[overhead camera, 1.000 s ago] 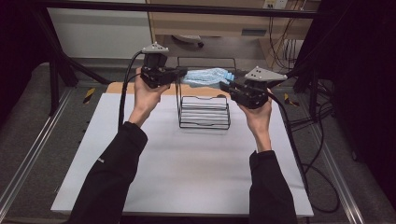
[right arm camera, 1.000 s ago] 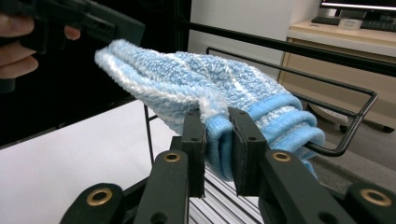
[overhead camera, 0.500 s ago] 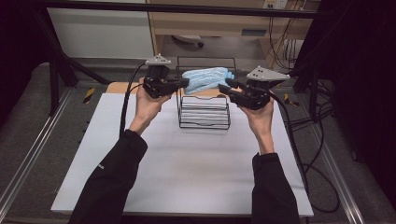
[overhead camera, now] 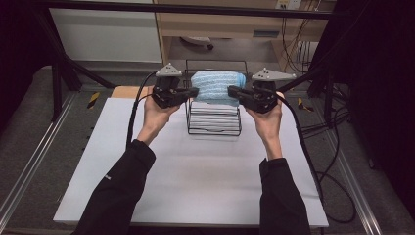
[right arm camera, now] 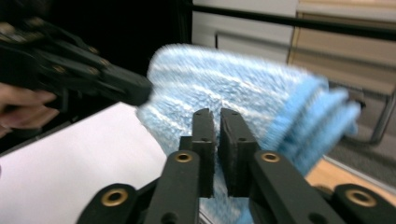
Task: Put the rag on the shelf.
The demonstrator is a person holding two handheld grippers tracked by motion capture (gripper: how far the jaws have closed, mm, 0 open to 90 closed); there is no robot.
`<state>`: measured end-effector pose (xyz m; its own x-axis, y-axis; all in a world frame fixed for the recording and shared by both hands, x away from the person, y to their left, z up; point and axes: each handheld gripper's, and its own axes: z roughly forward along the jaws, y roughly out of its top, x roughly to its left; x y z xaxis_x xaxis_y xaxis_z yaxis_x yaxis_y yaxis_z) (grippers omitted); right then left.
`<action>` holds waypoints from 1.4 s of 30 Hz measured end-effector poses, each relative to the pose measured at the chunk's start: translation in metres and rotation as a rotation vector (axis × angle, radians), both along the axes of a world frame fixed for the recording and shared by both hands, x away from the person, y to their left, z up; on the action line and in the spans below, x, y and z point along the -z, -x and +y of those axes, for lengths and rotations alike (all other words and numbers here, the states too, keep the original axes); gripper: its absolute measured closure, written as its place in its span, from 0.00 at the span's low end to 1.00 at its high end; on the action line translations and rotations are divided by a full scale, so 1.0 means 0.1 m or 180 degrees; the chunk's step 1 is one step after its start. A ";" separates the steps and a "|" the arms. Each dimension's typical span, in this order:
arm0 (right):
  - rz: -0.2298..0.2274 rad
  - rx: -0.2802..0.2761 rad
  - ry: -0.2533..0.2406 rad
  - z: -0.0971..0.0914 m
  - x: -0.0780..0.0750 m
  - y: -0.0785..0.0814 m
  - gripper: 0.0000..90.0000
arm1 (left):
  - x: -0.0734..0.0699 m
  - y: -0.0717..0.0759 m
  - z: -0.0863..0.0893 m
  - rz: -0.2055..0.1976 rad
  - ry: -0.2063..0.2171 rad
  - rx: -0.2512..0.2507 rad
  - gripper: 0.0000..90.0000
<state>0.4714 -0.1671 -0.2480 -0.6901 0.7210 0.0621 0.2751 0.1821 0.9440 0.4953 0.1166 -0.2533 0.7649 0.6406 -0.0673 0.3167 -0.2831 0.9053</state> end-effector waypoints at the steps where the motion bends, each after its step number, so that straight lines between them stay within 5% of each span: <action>1: 0.0051 0.0034 -0.0012 -0.02 0.03 -0.01 0.98 | 0.01 -0.01 0.00 0.0007 -0.0001 -0.0006 0.99; 8: 0.0207 0.0165 -0.0077 -0.13 0.22 -0.09 1.00 | 0.09 -0.03 -0.02 0.0011 -0.0015 -0.0040 1.00; 22: 0.0187 0.0333 0.0000 -0.08 0.34 -0.19 1.00 | 0.22 -0.12 -0.06 0.0004 0.0021 -0.0223 1.00; 32: 0.0088 0.0228 -0.0004 -0.11 0.25 -0.06 0.92 | 0.11 0.02 0.00 -0.0052 0.0065 -0.0137 0.96; 42: 0.0016 0.0172 -0.0038 -0.16 0.06 0.12 0.73 | -0.01 0.13 0.12 -0.0068 0.0067 -0.0164 0.75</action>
<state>0.4594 -0.1829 -0.2539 -0.6497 0.7565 0.0742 0.2891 0.1557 0.9446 0.4824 0.1282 -0.2524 0.7323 0.6778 -0.0652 0.3110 -0.2477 0.9176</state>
